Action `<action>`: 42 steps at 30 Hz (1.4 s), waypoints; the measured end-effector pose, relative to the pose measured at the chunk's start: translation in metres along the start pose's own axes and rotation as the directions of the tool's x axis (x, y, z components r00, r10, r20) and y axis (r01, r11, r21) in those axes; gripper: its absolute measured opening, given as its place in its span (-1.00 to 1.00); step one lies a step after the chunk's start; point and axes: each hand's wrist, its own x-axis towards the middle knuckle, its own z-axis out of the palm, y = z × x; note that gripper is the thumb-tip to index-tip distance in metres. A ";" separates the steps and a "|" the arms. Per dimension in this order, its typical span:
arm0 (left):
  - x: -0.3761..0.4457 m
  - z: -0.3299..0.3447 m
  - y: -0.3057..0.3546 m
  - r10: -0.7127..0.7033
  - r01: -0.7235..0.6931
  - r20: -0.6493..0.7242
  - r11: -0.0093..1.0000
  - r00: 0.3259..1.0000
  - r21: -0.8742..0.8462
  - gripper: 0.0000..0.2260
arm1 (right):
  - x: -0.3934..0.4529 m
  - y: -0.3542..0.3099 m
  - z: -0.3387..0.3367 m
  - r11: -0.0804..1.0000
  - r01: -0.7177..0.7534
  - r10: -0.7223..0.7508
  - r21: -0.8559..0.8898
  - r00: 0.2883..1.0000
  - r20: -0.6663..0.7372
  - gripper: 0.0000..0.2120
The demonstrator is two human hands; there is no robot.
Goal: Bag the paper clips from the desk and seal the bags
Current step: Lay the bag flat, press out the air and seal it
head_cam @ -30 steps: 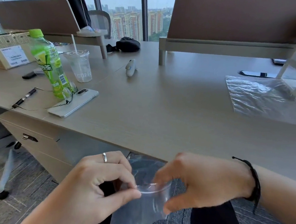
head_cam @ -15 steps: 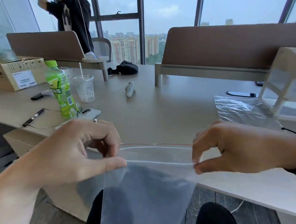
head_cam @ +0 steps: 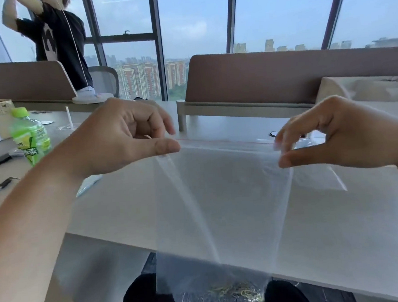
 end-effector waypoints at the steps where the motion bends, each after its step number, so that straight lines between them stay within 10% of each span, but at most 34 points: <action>1: 0.009 -0.001 -0.003 0.012 -0.012 0.001 1.000 1.000 -0.012 -0.70 | 0.001 0.006 -0.002 1.000 -0.003 0.004 0.030 0.999 -0.034 -0.85; 11: 0.103 0.020 -0.084 -0.077 0.067 -0.020 0.950 0.997 -0.305 -0.76 | 0.055 0.103 0.023 0.870 -0.045 0.227 0.491 0.921 -0.317 -0.83; 23: 0.146 0.076 -0.218 -0.422 0.356 -0.067 0.832 0.904 -0.425 -0.87 | 0.123 0.209 0.105 0.599 -0.207 0.643 0.774 0.701 -0.310 -0.83; 32: 0.135 0.101 -0.243 -0.559 0.378 -0.165 0.722 0.813 -0.579 -0.84 | 0.108 0.213 0.143 0.247 -0.173 0.811 0.953 0.576 -0.105 -0.45; 42: 0.124 0.105 -0.229 -0.703 0.370 -0.226 0.586 0.674 -0.721 -0.59 | 0.060 0.169 0.157 0.467 -0.499 0.762 0.730 0.647 -0.046 -0.21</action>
